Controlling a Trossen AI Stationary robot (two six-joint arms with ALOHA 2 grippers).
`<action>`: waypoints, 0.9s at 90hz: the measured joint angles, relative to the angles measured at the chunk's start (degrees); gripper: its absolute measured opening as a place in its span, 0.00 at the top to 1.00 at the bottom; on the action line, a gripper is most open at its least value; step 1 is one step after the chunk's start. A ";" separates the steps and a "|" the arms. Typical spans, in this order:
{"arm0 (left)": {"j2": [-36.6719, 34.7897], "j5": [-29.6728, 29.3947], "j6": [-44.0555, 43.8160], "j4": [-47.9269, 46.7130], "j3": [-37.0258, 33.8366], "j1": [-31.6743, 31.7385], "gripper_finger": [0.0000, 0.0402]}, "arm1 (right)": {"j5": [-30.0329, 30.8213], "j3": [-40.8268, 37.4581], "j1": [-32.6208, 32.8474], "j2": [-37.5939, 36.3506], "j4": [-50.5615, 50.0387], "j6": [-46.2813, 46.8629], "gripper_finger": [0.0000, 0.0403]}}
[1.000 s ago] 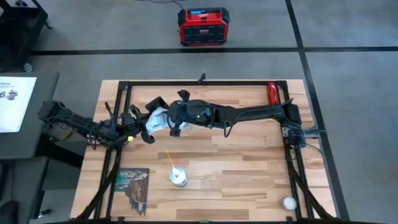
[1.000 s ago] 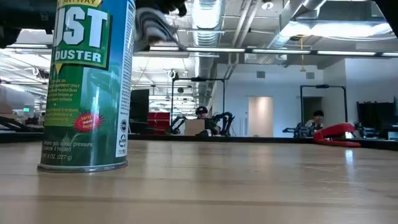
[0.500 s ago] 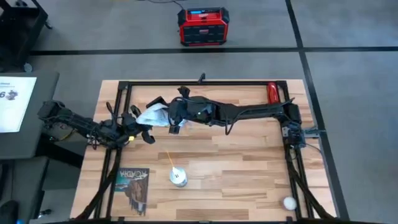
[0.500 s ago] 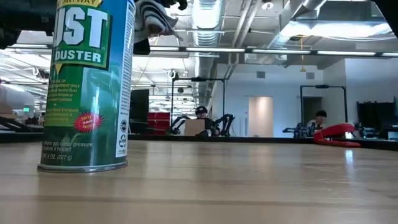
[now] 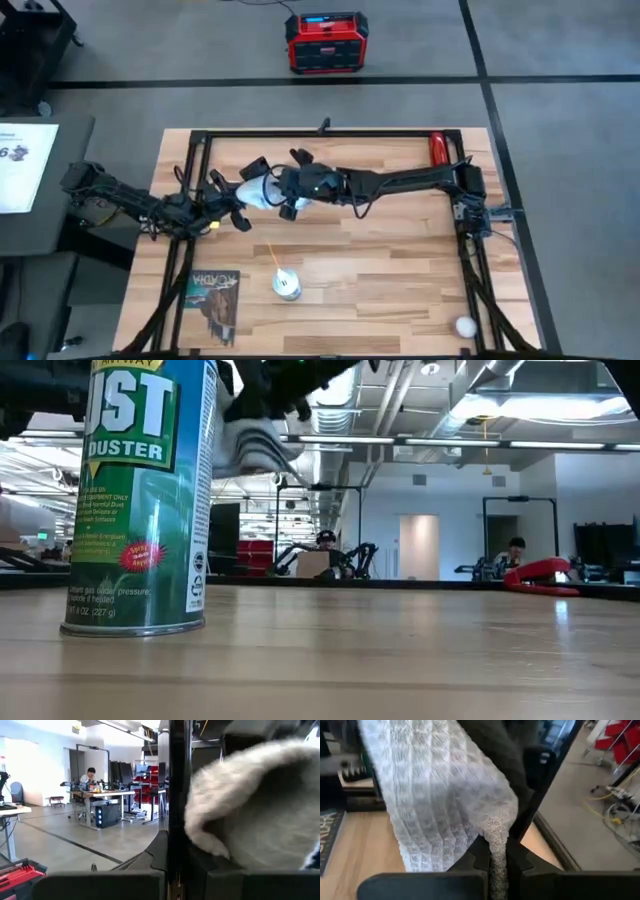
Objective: Apply microfiber cloth
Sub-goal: Wipe the front of the cellphone with the microfiber cloth
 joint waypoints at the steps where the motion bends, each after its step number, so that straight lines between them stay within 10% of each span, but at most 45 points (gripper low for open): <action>1: 0.00 0.00 0.00 0.01 0.00 -0.01 0.98 | -0.01 -0.01 0.01 0.03 -0.03 -0.01 1.00; 54: -0.09 0.50 -3.60 -1.93 0.31 -0.02 0.98 | -0.49 8.57 -0.37 -0.68 0.70 -8.26 1.00; 81: -0.02 6.52 -2.45 -8.27 0.20 -0.15 0.98 | 11.25 8.46 -0.16 -4.42 -5.88 -9.70 1.00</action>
